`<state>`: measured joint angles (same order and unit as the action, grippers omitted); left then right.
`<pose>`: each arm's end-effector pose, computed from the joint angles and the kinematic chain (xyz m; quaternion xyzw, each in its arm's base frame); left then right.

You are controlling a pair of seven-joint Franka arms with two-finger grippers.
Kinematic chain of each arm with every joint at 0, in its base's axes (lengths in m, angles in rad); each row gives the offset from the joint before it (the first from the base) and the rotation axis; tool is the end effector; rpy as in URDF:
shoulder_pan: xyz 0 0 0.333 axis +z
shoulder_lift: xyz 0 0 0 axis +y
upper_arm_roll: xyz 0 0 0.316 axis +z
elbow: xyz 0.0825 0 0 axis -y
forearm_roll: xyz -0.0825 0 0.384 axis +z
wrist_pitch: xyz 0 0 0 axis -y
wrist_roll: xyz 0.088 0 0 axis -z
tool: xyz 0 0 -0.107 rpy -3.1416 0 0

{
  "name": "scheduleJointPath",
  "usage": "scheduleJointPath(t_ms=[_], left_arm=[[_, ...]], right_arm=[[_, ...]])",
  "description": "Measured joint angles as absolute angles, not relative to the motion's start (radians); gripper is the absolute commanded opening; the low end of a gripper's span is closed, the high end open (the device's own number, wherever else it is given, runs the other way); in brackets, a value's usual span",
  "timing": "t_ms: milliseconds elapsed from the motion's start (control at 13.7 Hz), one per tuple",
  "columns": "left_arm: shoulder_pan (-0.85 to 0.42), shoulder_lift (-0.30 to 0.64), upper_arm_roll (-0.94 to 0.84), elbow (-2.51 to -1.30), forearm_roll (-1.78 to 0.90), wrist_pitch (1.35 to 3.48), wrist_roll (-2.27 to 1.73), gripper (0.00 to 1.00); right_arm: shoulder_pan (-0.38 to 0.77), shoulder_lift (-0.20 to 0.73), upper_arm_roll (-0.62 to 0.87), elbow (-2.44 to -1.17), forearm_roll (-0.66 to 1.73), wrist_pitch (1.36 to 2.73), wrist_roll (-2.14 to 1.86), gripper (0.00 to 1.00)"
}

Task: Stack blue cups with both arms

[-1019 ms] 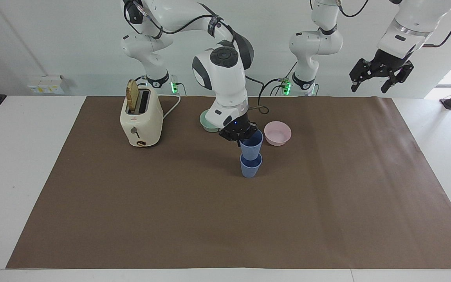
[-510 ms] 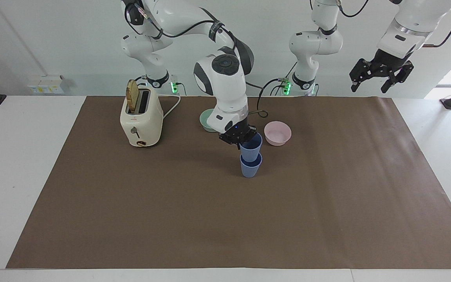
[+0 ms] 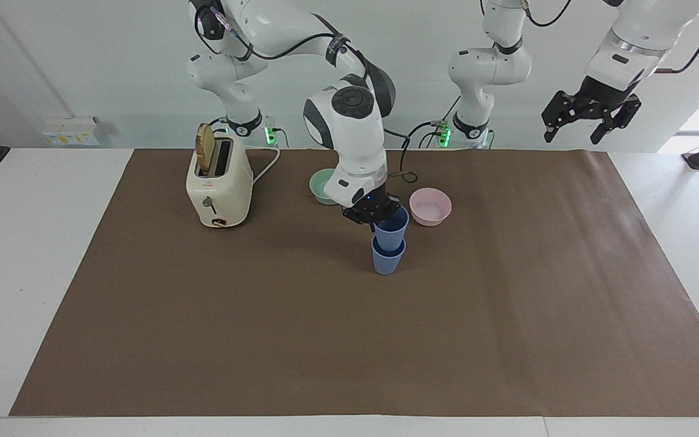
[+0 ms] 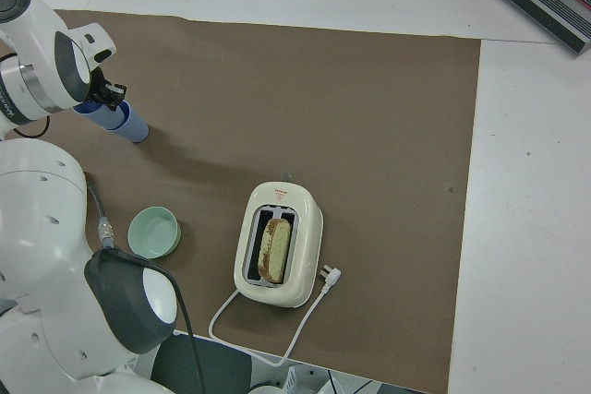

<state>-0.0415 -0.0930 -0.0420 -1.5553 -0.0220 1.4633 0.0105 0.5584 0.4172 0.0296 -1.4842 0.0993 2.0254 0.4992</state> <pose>0.5116 -0.0466 0.6720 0.9988 -0.0481 0.0001 0.0090 0.5761 0.3872 0.4470 -0.9965 -0.0236 -0.0262 0.0763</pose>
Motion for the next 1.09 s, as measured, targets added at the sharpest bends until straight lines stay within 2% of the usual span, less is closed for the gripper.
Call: scheduleJointPath(t_ms=[146, 218, 291, 364, 437, 874, 1092], left_arm=[[-0.041, -0.093, -0.042, -1.555, -0.022, 1.463, 0.01, 1.0], [-0.041, -0.093, -0.042, -1.555, -0.022, 1.463, 0.01, 1.0], [-0.041, -0.093, -0.042, -1.555, -0.022, 1.463, 0.01, 1.0], [-0.041, -0.093, -0.042, -1.555, -0.022, 1.463, 0.01, 1.0], [-0.041, -0.093, -0.042, -1.555, -0.022, 1.463, 0.01, 1.0], [-0.041, -0.093, -0.042, -1.555, -0.022, 1.463, 0.01, 1.0], [-0.041, -0.093, -0.042, -1.555, -0.022, 1.463, 0.01, 1.0]], right_arm=[[0.554, 0.417, 0.028, -1.488, 0.099, 2.025, 0.494, 0.0], [0.553, 0.417, 0.027, -1.49, 0.099, 2.025, 0.488, 0.03], [0.552, 0.417, 0.027, -1.49, 0.099, 2.025, 0.482, 0.37], [0.551, 0.417, 0.027, -1.49, 0.099, 2.025, 0.48, 0.64], [0.55, 0.417, 0.027, -1.491, 0.099, 2.026, 0.479, 0.88], [0.542, 0.417, 0.027, -1.491, 0.099, 2.026, 0.476, 1.0], [0.53, 0.417, 0.026, -1.491, 0.096, 2.026, 0.464, 1.0]])
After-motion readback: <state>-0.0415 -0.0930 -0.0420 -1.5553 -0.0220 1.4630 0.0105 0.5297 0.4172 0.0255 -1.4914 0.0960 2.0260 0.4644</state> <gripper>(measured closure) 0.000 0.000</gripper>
